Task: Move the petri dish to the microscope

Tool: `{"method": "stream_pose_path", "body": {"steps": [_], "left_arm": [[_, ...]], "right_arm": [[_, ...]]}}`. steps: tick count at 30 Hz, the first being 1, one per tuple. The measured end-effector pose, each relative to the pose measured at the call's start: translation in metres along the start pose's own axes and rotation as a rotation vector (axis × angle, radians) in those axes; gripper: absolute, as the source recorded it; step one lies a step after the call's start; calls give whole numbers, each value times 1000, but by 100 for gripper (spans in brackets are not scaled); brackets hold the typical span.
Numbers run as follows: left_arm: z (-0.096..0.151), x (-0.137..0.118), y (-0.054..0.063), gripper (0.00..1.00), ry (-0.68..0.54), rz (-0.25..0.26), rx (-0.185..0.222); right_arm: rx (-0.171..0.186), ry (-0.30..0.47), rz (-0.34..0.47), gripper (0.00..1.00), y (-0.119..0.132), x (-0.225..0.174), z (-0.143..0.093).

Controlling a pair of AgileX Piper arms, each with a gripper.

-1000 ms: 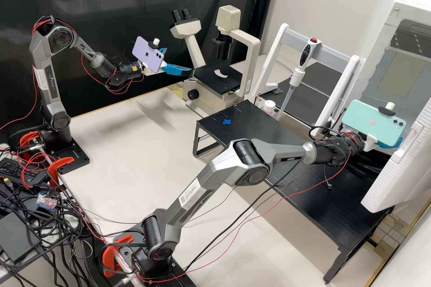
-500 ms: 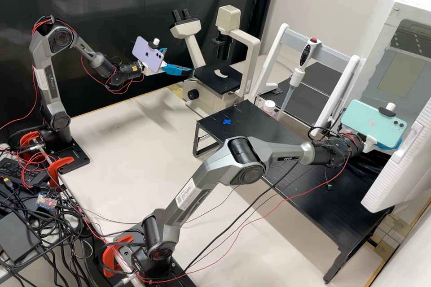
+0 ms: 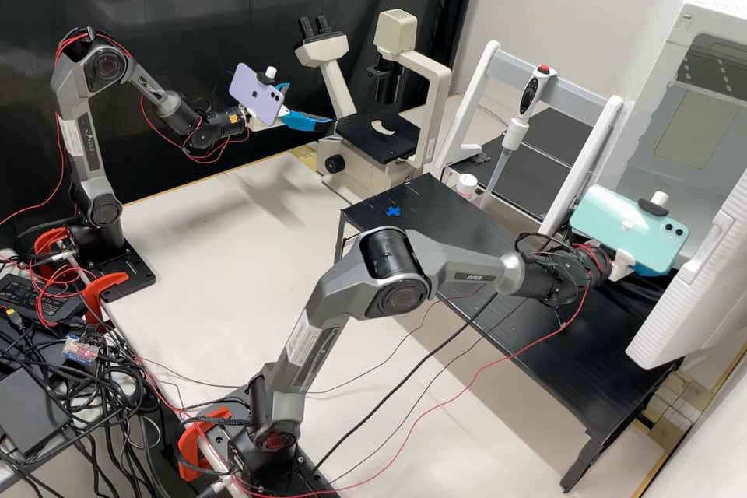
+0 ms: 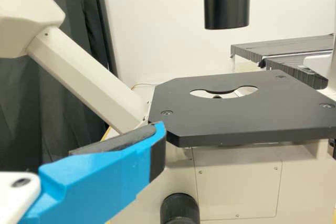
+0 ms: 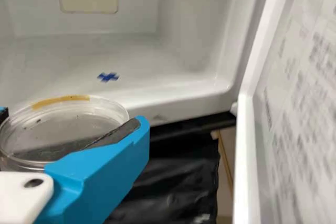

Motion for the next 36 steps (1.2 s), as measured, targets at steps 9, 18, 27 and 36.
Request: {"method": "stream_pose_path", "body": {"steps": [9,18,27,36], "left_arm": [[0,0,0,100,0,0,0],[0,0,0,100,0,0,0],[0,0,0,100,0,0,0],[0,0,0,100,0,0,0]], "right_arm": [[-25,38,-79,0,-23,-49,5],[-63,175,-133,0,-44,-102,-10],[-105,286,-164,0,-66,-136,-23],[-173,393,-222,0,-98,-154,-57]]}}
